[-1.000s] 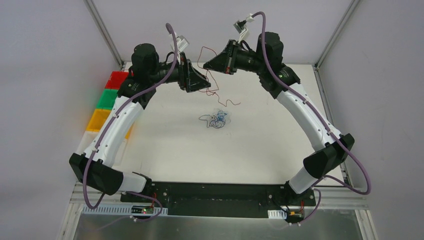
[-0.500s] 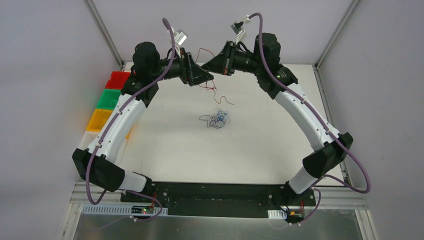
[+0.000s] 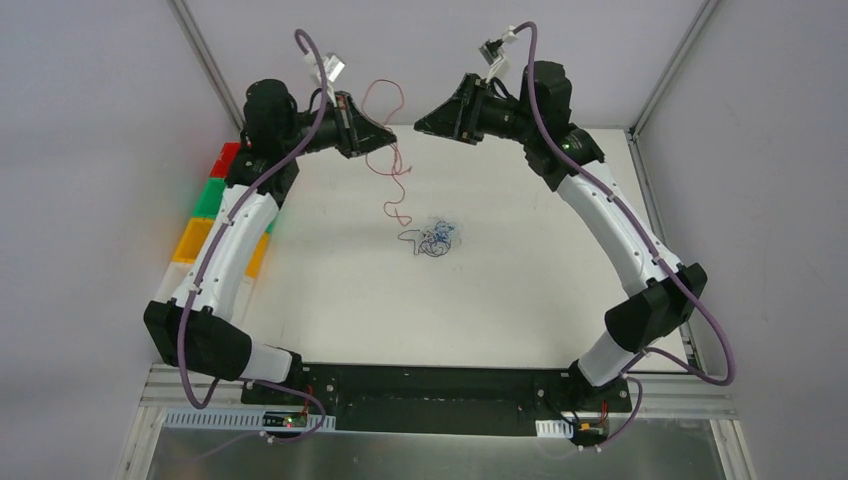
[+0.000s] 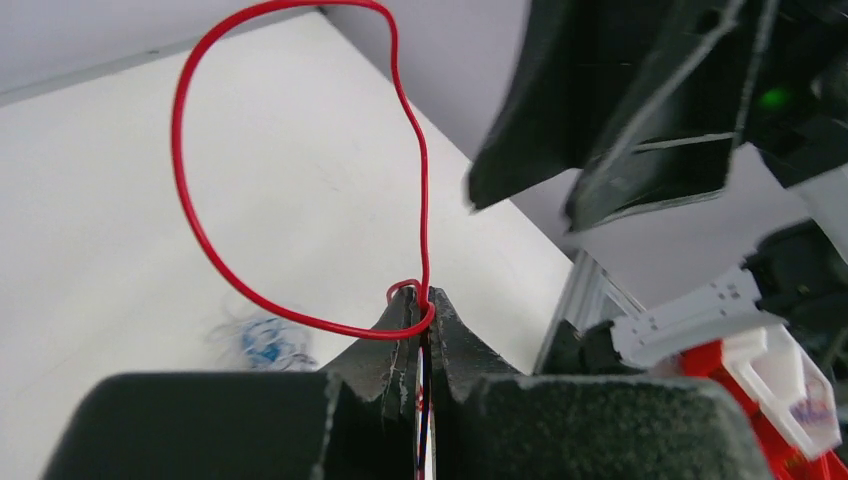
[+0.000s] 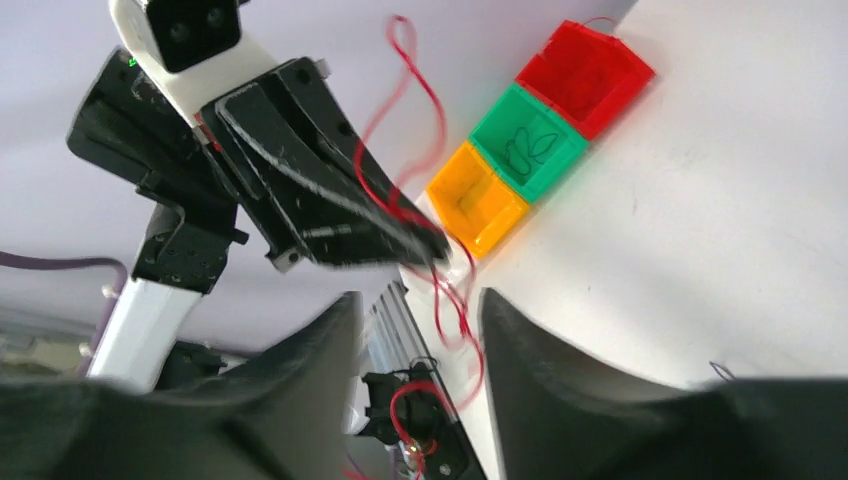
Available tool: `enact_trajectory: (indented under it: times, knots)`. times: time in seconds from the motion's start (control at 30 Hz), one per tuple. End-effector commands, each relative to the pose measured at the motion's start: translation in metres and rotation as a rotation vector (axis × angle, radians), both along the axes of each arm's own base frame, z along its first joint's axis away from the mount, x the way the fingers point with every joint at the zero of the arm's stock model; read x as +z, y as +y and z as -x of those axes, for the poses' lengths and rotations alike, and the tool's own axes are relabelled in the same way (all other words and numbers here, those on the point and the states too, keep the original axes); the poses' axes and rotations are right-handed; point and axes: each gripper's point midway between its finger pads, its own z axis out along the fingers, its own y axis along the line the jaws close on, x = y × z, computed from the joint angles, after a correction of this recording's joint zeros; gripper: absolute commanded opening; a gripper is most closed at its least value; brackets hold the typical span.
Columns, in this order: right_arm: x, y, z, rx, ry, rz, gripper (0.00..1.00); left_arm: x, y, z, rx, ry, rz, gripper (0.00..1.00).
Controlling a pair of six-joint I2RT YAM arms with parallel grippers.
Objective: Untangle the cables
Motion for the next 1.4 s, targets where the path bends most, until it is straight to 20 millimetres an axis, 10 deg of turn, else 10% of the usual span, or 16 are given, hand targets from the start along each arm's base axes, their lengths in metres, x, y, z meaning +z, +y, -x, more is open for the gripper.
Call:
enact_trajectory:
  times: [0.0, 0.13, 0.47, 0.77, 1.37]
  knots:
    - [-0.001, -0.039, -0.017, -0.094, -0.014, 0.041, 0.62, 0.0, 0.058, -0.021, 0.162, -0.023, -0.05, 0.0]
    - [-0.022, -0.063, -0.021, -0.132, 0.01, 0.109, 0.86, -0.018, 0.116, -0.047, 0.291, -0.049, -0.159, 0.0]
    - [-0.048, -0.091, -0.015, -0.166, 0.033, 0.179, 0.88, -0.072, 0.311, -0.151, 0.805, -0.074, -0.515, 0.0]
    - [-0.07, -0.105, -0.009, -0.189, 0.072, 0.211, 0.89, -0.119, 0.444, -0.228, 1.274, 0.089, -0.534, 0.0]
    - [-0.106, -0.124, -0.004, -0.233, 0.179, 0.268, 0.9, -0.225, 0.474, -0.251, 1.373, 0.305, -0.534, 0.0]
